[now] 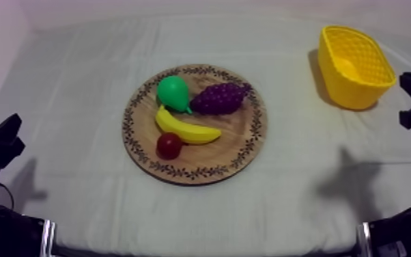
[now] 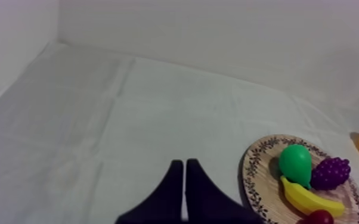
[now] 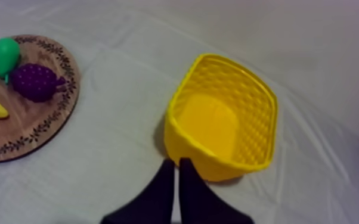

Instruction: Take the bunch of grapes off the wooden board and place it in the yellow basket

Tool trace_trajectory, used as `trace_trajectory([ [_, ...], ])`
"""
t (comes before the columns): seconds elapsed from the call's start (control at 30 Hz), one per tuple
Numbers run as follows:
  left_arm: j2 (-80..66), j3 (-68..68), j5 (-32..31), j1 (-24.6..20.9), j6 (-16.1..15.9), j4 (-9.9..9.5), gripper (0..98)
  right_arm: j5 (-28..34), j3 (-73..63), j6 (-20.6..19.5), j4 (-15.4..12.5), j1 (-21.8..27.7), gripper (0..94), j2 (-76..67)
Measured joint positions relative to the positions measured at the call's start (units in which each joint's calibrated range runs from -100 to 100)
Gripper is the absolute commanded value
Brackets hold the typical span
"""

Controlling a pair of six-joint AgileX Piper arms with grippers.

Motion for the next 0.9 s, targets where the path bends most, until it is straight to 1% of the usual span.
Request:
trace_trajectory([
  [0.33,0.0,0.0,0.0,0.0,0.0,0.0,0.1,3.9,-10.2,-1.6,1.4,-4.6,0.5,8.8],
  [0.53,0.0,0.0,0.0,0.0,0.0,0.0,0.1,6.6,-15.8,-2.6,2.8,-7.5,0.5,14.4],
  [0.9,0.0,0.0,0.0,0.0,0.0,0.0,0.1,11.6,-27.6,-3.1,2.4,-11.9,0.5,25.9],
])
